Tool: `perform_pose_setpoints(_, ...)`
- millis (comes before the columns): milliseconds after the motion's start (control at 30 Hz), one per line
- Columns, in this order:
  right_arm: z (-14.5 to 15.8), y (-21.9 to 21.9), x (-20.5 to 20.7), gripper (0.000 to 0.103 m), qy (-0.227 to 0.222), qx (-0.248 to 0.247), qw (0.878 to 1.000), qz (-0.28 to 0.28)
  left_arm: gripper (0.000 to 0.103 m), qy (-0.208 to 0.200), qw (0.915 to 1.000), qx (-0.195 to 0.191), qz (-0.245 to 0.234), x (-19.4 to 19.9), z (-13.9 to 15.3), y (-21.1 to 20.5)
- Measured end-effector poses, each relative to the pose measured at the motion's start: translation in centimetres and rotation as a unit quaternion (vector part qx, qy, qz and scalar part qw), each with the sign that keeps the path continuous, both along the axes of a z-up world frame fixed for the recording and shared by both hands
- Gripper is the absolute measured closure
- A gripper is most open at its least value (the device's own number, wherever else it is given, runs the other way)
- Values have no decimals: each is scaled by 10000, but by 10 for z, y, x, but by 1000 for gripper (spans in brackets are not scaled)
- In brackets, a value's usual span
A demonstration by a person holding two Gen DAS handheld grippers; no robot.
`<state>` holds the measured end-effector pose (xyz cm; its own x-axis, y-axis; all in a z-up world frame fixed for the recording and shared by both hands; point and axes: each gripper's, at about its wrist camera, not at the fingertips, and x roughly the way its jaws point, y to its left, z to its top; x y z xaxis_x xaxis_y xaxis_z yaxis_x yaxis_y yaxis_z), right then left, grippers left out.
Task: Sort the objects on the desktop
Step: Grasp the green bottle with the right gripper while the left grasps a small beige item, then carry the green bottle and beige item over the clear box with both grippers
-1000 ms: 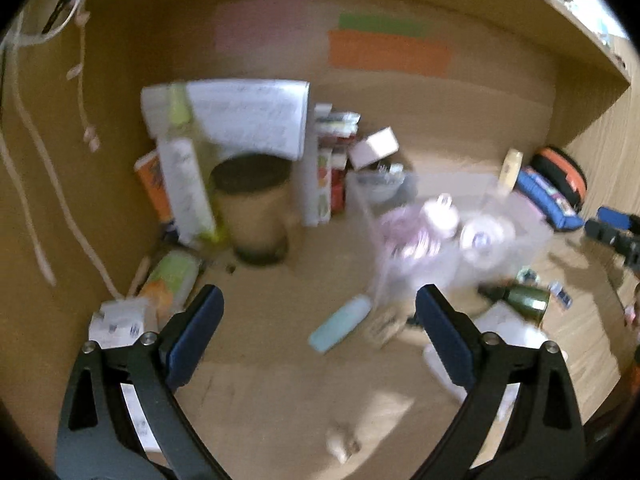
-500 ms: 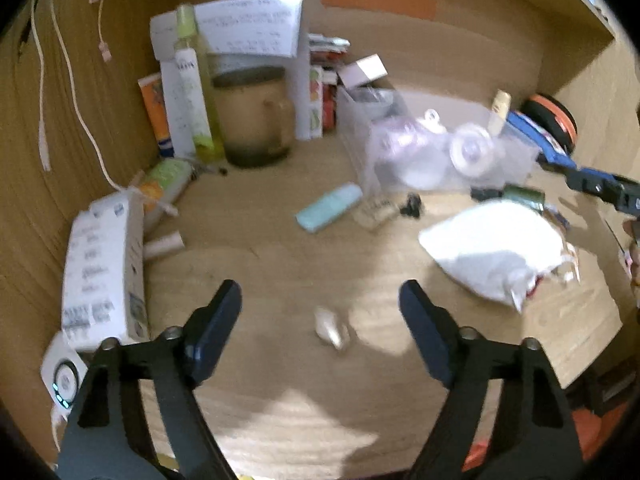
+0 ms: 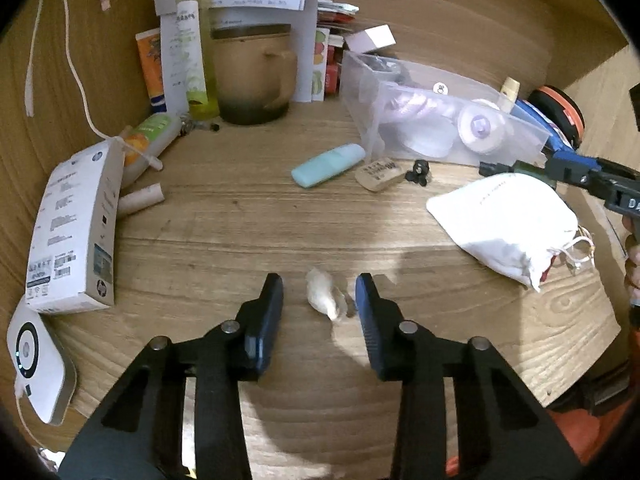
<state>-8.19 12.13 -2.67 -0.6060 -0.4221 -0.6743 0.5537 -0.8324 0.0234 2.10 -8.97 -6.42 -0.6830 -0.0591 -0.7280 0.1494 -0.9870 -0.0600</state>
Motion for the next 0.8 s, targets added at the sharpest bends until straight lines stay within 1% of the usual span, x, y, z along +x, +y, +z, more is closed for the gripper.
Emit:
perform_pose_setpoints(33,-2,-2,-3,53,-65,20,10000,21,70,21,10000,-9,23,0,0,0)
perform_pose_setpoints(67,-5,-4,-5,54,-124,44,9999,43,71,39,10000,-12,43,0,0,-1)
perform_pose_setpoints(200,-18,-11,-16,54,-251,283,9993,21,82,110,9999,-21,109,0,-1,-2)
perform_pose_setpoints(233,-20,-11,-17,54,-258,307,9992,-1,84,116,9998,-28,128,0,-1,-3)
perform_pose_setpoints(333,-26,-6,-24,54,-415,250,9988,-31,84,150,9997,33,171,0,-2,-6)
perform_pose_setpoints(400,-32,-1,-31,61,-598,217,9979,-125,84,161,9997,35,184,1,-1,-7)
perform_pose_setpoints(467,-36,4,-34,62,-750,65,9971,-93,84,173,9996,81,186,1,-1,-8)
perform_pose_setpoints(633,-31,7,-30,65,-677,-11,9976,-176,84,273,9993,135,236,2,5,-10)
perform_pose_setpoints(733,-20,9,-27,65,-617,-207,9978,-153,84,377,9990,100,232,2,12,-9)
perform_pose_setpoints(800,-13,10,-24,65,-513,-248,9983,-134,84,451,9987,79,207,0,18,-7)
